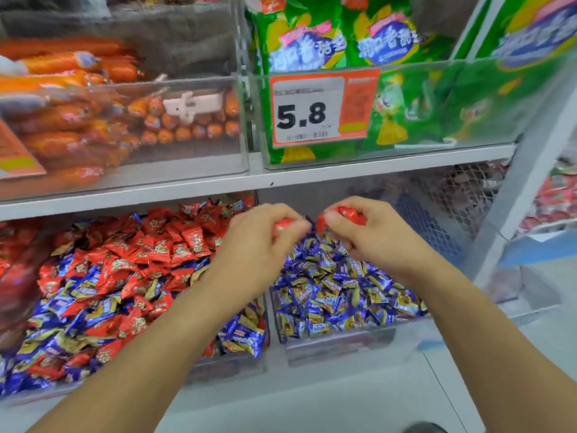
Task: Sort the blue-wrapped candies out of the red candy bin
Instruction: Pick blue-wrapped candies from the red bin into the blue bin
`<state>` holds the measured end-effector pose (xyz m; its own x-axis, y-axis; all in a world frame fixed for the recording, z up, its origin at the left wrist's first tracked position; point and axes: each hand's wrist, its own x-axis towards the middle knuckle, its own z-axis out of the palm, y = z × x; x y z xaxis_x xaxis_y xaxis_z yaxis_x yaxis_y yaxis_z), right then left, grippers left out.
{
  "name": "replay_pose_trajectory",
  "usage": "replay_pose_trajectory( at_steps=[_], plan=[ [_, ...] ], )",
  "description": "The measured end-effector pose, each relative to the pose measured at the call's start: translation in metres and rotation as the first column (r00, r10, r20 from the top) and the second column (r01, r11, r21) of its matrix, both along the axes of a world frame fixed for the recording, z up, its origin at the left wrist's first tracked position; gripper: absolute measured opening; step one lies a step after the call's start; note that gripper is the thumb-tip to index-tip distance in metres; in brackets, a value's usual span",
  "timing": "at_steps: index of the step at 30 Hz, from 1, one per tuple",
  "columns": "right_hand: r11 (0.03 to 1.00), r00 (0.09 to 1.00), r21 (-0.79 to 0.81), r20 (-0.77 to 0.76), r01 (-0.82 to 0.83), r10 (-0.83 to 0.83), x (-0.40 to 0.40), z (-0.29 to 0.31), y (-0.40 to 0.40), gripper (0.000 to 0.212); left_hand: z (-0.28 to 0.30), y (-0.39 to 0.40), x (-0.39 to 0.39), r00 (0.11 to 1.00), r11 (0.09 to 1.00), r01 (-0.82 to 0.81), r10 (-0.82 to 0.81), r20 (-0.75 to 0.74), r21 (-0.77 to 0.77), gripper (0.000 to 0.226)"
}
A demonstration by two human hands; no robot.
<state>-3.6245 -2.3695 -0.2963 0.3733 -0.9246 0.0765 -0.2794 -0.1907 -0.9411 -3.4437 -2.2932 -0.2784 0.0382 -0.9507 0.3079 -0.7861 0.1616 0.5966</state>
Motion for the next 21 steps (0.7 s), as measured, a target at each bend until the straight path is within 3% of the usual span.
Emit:
replay_pose_trajectory(
  at_steps=[4, 8, 11, 13, 16, 19, 21],
  plan=[
    [0.963, 0.975, -0.181, -0.137, -0.199, 0.175, 0.051, 0.005, -0.001, 0.009, -0.014, 0.000, 0.040, 0.981, 0.985, -0.171, 0.167, 0.098, 0.034, 0.030],
    [0.848, 0.875, -0.338, -0.411, -0.408, 0.257, 0.113, 0.007, 0.000, 0.037, -0.017, 0.003, 0.080, 0.946, 0.968, -0.251, 0.237, 0.222, 0.033, 0.034],
    [0.790, 0.795, -0.341, -0.538, -0.509, 0.280, 0.134, 0.009, -0.005, 0.053, -0.023, 0.010, 0.097, 0.871, 0.907, -0.411, 0.360, 0.333, 0.093, 0.062],
    [0.789, 0.777, -0.306, -0.546, -0.533, 0.312, 0.131, 0.010, -0.010, 0.052, -0.032, 0.015, 0.097, 0.883, 0.926, -0.369, 0.323, 0.341, 0.078, 0.075],
    [0.844, 0.825, -0.264, -0.473, -0.467, 0.309, 0.109, -0.002, -0.020, 0.059, -0.039, 0.018, 0.095, 0.910, 0.977, -0.212, 0.186, 0.372, 0.030, 0.079],
    [0.958, 0.909, -0.221, -0.410, -0.183, 0.079, 0.065, -0.015, -0.043, 0.046, -0.047, 0.015, 0.092, 0.916, 0.997, -0.071, 0.061, 0.397, 0.012, 0.069],
    [0.964, 0.830, -0.256, -0.553, -0.078, -0.079, 0.029, -0.027, -0.068, 0.033, -0.057, 0.010, 0.090, 0.876, 0.999, -0.026, 0.010, 0.482, 0.027, 0.062]
  ],
)
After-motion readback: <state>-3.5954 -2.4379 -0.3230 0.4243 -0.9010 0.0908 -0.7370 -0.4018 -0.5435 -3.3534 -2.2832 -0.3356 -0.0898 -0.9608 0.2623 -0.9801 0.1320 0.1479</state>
